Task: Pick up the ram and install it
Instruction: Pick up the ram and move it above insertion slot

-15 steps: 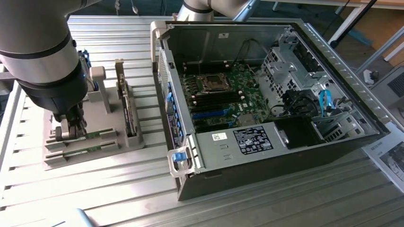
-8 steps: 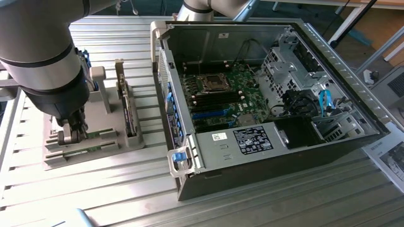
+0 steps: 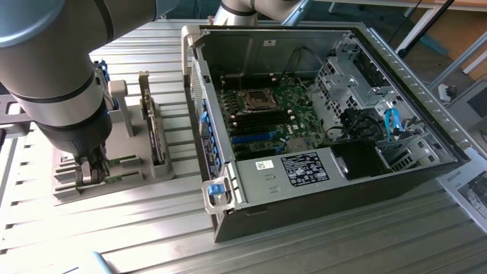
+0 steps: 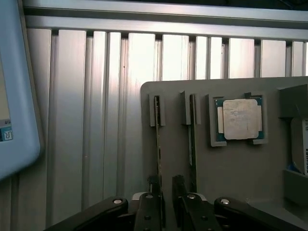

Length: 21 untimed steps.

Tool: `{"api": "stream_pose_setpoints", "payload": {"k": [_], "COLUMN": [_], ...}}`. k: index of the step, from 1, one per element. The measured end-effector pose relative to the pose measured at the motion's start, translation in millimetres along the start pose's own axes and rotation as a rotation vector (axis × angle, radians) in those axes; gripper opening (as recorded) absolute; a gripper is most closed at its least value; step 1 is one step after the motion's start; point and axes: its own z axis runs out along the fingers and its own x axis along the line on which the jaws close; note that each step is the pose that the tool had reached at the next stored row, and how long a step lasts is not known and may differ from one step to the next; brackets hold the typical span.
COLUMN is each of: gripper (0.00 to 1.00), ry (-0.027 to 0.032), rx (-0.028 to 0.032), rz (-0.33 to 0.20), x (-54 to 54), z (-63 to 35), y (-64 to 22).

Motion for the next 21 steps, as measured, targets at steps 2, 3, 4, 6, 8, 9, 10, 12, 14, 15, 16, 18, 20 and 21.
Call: {"api": "stream_pose_setpoints", "payload": {"k": [2,3,4,6,8,9,10,12,14,15,16,18,20,21], "gripper": [0.25,0.25,0.25,0.25,0.25,0.25,0.25,0.25,0.25,0.25,0.25,0.25,0.25,0.25], "ry": [-0.0001,-0.0001,0.0,-0.0001,0.0,-0.0001,-0.0001,-0.0001,0.0,0.0,-0.0001,-0.0011,-0.0036,-0.0045], "rx": [0.0001,0.0,-0.0001,0.0,0.0,0.0,0.0,0.0,-0.0001,-0.0001,0.0,0.0002,0.0001,0.0002], "rz": [0.0,0.0,0.0,0.0,0.0,0.0,0.0,0.0,0.0,0.0,0.0,0.0,0.0,0.0], "x": [1.6,2.1,2.8,4.0,5.2,5.7,6.4,7.1,7.2,7.2,7.2,6.4,4.4,3.7], "z": [4.4,5.9,7.6,11.2,14.6,16.3,18.5,21.3,21.2,21.2,21.3,21.6,21.9,22.2], "y": [-0.1,-0.2,-0.2,-0.3,-0.4,-0.5,-0.5,-0.6,-0.6,-0.6,-0.6,-0.8,-0.7,-0.8]}}
